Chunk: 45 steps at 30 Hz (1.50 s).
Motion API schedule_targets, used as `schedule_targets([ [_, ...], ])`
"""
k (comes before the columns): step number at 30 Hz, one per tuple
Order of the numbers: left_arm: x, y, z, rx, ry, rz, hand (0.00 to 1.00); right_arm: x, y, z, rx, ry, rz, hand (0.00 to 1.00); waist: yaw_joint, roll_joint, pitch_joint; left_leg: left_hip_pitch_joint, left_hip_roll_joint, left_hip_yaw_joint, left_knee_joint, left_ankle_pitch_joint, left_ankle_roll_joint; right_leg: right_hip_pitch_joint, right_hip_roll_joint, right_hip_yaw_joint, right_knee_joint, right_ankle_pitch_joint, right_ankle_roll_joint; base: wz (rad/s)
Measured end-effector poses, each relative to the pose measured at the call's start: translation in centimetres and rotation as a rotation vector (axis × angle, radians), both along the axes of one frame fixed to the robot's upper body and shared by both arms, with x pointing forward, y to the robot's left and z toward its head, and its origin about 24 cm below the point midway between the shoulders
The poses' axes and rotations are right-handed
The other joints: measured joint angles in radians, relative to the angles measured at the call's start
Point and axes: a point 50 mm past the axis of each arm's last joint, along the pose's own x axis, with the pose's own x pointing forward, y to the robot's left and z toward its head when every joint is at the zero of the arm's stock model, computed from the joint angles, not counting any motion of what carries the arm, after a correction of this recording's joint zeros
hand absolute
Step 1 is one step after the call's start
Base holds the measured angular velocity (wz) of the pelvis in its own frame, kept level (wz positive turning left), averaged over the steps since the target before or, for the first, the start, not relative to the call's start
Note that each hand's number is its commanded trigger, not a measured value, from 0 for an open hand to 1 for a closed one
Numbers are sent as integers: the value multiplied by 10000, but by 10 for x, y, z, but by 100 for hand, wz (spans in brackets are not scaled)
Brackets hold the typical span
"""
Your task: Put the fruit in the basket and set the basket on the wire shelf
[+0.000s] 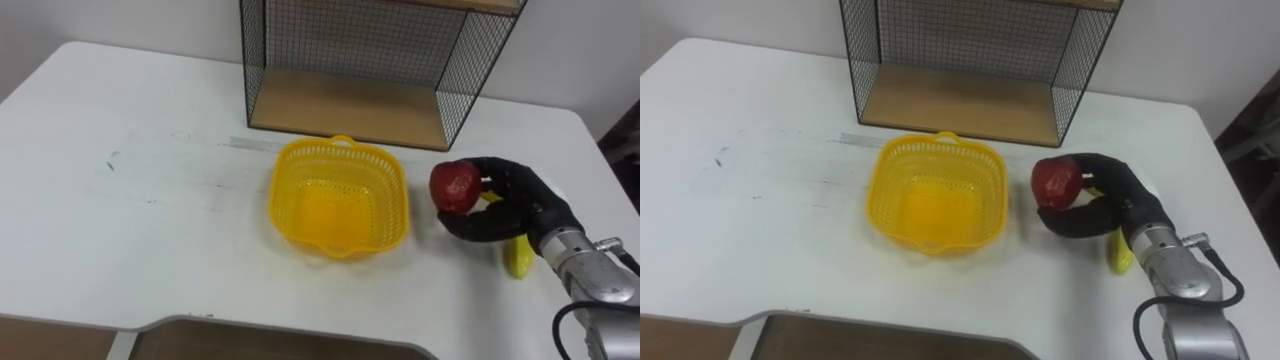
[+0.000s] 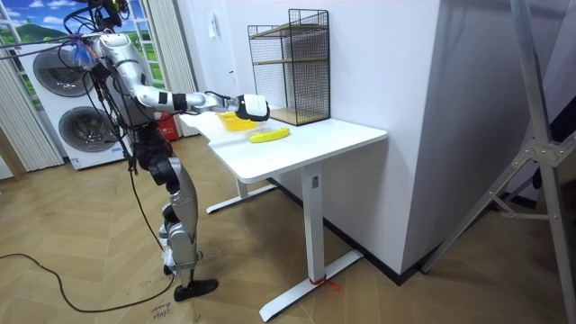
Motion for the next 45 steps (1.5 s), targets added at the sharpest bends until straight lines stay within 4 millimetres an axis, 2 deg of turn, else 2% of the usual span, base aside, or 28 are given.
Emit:
schedule_targets([
  [5,1,0,0,-25,-78,-28,0,0,0,0,-6,-1,2,100,17,54,106,-6,1,5,-9,-1,0,-15,5,15,-3,0,0,0],
  [9,1,-1,-1,-46,-65,-27,0,2,2,6,-45,-242,112,100,3,50,109,-21,1,20,-22,-1,0,-35,7,36,-5,0,0,0],
  [14,4,-1,-1,-83,-98,-57,0,8,13,30,-171,-1320,589,100,4,33,96,-25,3,37,-52,0,0,-65,10,61,-2,0,0,-1],
  [17,5,-3,-1,-146,-88,-207,0,14,23,49,-284,-2107,990,100,-23,2,59,-47,6,37,-59,0,0,-112,18,91,18,2,-3,0],
  [20,3,-4,-2,-180,-56,-140,0,18,32,55,-298,-2380,1353,100,-29,-36,28,-40,10,38,-56,0,0,-107,25,115,27,6,-8,0],
  [25,2,-6,-3,-225,97,-317,0,19,42,63,-322,-2710,1782,100,-41,1,30,-48,9,8,-41,0,1,-101,20,120,38,10,-10,0],
  [29,1,-8,-4,-277,212,-439,0,19,49,65,-307,-2723,2226,100,-60,43,15,-52,13,9,-44,0,0,-101,22,119,49,12,-13,0],
  [39,0,-8,-4,-278,230,-447,0,19,52,62,-389,-2360,2572,100,1,30,6,-54,15,36,-112,0,1,-203,29,235,158,11,-13,-2],
  [45,2,-8,-4,-275,188,-472,0,20,63,62,-332,-2223,3216,100,78,10,-1,-53,14,40,-111,0,1,-220,39,283,161,11,-13,-2],
])
